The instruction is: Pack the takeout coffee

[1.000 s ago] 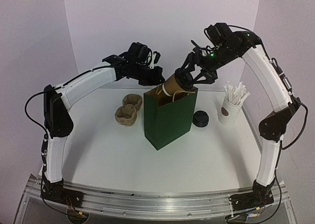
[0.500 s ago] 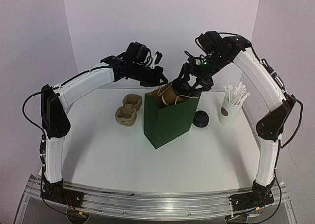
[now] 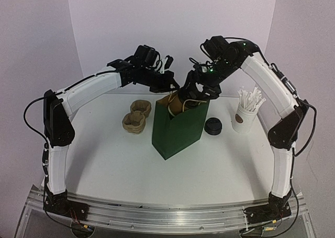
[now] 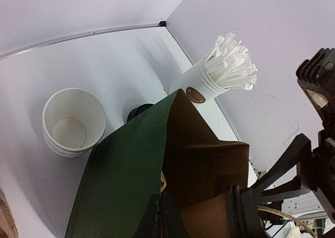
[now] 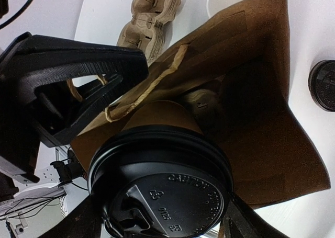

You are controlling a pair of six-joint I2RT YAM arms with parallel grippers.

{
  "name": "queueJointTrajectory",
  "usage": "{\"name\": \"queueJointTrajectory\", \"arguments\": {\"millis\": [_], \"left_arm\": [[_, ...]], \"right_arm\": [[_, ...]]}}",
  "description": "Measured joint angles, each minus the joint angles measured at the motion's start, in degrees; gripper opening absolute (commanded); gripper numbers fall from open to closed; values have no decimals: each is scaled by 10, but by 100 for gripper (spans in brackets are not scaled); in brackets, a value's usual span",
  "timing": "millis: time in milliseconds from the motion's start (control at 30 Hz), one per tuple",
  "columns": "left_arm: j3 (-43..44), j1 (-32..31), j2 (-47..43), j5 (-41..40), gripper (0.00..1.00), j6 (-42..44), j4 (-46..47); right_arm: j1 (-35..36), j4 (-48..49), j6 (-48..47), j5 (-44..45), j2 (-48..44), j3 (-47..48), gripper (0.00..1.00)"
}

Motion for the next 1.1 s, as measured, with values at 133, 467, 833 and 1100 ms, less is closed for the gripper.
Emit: {"name": "queueJointTrajectory", "arguments": {"millis": [133,467,833,1100], "left_arm": [[0,0,0,6,0,-4,1],[0,0,0,10,0,-4,5],[0,0,0,11,0,10,4],[-1,0,0,10,0,14,5]], "right_arm": [[7,2,0,5,12,10,75],[16,-4,0,11,21,35,75],[17,-7,0,14,21,43,75],[17,-7,0,14,21,47,75]]}}
